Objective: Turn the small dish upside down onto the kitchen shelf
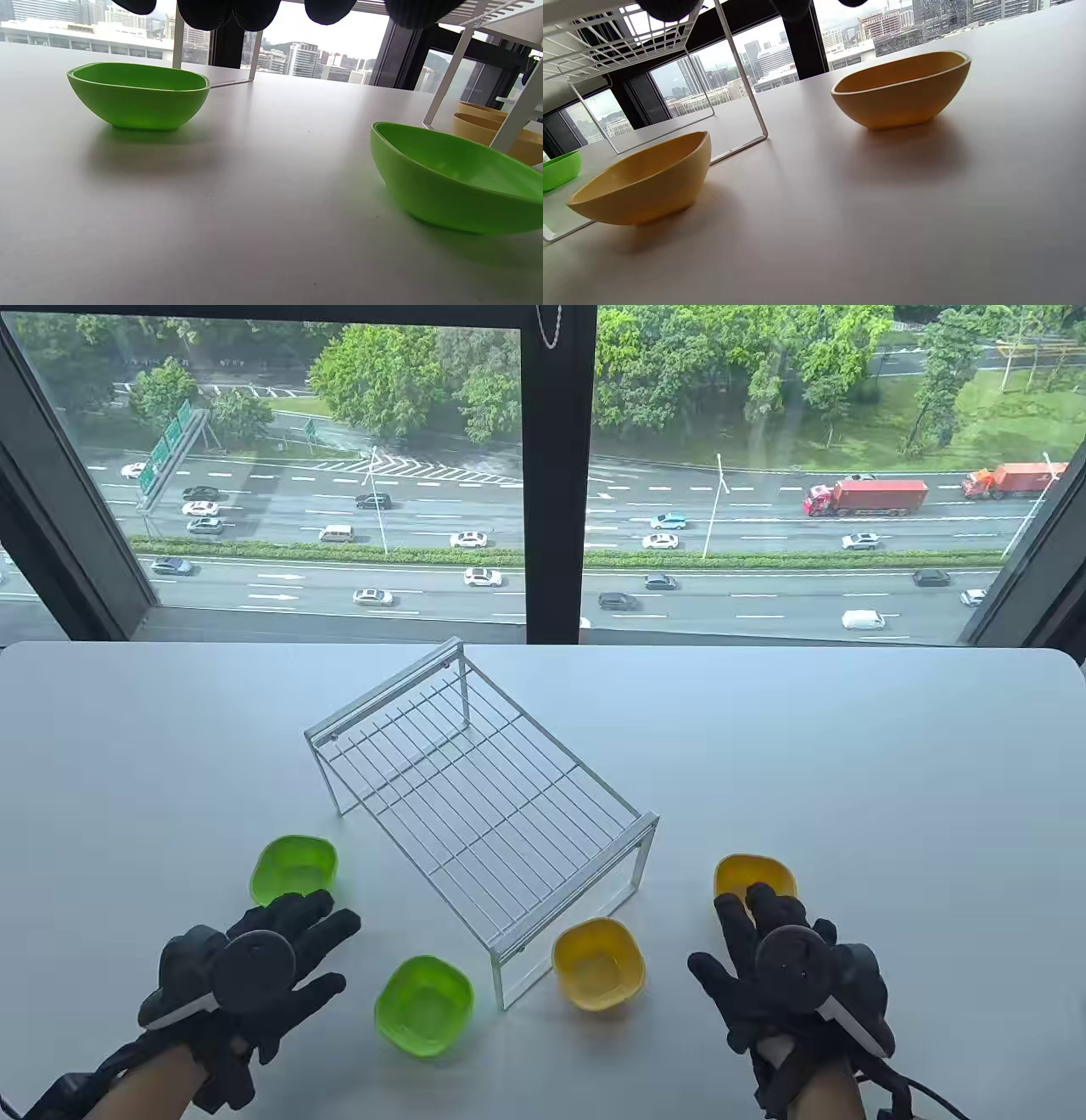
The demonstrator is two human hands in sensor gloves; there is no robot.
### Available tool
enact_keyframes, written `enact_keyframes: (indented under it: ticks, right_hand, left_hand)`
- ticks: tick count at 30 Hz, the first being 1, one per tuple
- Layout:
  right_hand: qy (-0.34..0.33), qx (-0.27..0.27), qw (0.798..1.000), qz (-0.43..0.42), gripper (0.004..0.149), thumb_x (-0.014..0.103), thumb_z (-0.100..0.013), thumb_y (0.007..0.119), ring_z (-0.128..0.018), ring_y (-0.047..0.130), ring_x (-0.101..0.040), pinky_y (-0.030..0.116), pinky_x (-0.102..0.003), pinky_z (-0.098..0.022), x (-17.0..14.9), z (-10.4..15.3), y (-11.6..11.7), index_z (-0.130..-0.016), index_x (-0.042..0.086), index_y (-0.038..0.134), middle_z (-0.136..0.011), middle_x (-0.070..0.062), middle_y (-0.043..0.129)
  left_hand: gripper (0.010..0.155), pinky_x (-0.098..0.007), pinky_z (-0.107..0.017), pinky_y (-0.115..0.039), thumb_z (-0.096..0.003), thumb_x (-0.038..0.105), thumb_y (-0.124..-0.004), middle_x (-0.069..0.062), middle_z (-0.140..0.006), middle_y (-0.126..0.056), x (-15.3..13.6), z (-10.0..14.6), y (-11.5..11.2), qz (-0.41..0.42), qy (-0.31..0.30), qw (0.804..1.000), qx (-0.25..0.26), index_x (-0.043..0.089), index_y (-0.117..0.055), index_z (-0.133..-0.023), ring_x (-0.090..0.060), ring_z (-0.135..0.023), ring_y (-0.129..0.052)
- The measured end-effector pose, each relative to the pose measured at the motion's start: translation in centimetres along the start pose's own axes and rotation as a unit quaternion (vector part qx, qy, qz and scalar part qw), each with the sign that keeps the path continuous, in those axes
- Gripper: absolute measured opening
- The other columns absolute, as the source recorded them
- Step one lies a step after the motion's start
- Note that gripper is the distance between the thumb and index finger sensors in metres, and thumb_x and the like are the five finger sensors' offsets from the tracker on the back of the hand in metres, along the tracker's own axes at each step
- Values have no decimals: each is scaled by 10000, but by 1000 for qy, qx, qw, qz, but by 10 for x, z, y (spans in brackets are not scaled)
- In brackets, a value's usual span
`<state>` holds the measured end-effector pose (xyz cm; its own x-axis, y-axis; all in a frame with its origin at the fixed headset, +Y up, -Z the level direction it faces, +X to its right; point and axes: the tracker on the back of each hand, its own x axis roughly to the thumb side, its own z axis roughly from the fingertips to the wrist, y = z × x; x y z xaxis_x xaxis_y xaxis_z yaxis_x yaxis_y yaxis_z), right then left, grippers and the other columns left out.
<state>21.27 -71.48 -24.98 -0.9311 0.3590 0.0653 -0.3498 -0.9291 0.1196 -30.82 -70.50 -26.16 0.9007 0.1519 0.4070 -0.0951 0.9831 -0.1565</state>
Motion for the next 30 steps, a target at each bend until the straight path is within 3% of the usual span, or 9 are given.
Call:
enact_keyframes:
  ticks: [18,24,30]
  right_hand:
    - [4,-26,999,-23,772,646,-494,657,-1045,273,-462,206,-700,-704,-7,1,-2,-1109,236,437,-1196,-158,292]
    - [7,-17,1000,-22,770,641,-496,663,-1043,274,-465,210,-701,-702,-9,1,-2,-1109,233,438,-1193,-162,290]
    - [-3,7,1000,-12,766,618,-495,694,-1044,273,-461,210,-702,-702,-7,3,2,-1105,230,441,-1191,-160,290]
  left_hand:
    - [694,-681,-778,-498,-442,575,-659,-53,-1201,-474,-27,-6,8,33,31,998,44,360,-501,-1083,-410,-1100,-514]
    - [696,-681,-780,-485,-445,576,-660,-59,-1203,-462,-37,-9,5,56,51,996,45,358,-496,-1085,-414,-1102,-500]
    - [704,-681,-786,-474,-443,572,-668,-55,-1209,-434,-36,-12,-6,17,71,997,23,363,-475,-1087,-413,-1108,-477]
